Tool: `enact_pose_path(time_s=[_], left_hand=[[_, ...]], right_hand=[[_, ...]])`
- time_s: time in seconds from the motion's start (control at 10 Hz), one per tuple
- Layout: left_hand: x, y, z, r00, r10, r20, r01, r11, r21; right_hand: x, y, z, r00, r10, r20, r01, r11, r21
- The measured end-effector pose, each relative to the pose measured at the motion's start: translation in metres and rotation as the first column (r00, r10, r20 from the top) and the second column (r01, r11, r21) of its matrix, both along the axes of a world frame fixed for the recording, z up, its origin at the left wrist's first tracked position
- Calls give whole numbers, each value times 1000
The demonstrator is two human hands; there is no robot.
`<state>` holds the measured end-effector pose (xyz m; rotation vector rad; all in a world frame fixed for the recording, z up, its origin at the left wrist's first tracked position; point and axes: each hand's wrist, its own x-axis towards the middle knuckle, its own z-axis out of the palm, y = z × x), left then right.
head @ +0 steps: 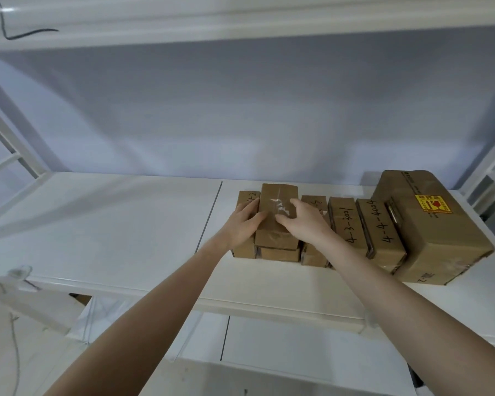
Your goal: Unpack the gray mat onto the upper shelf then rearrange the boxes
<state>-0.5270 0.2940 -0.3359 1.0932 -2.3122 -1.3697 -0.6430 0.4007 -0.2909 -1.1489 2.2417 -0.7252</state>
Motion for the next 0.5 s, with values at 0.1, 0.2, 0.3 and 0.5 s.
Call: enact_pose_path(time_s=[0.1, 0.2, 0.3, 0.5], left_hand=[[-1, -1, -3, 998, -30, 46, 32, 999, -41], [-4, 0, -4, 998, -37, 52, 40, 998, -51], [-5, -1, -6, 998, -38, 51, 42, 997, -61], [-1, -1, -2, 998, 2, 57, 4, 993, -114]], right_hand=[[-2, -1, -6, 998, -16, -66, 18, 999, 34], [-5, -1, -7, 984, -3, -177, 15, 998, 66], [-9, -2, -8, 978, 17, -207, -2, 997, 75], [-12, -2, -9, 985, 17, -170, -13, 1000, 22]])
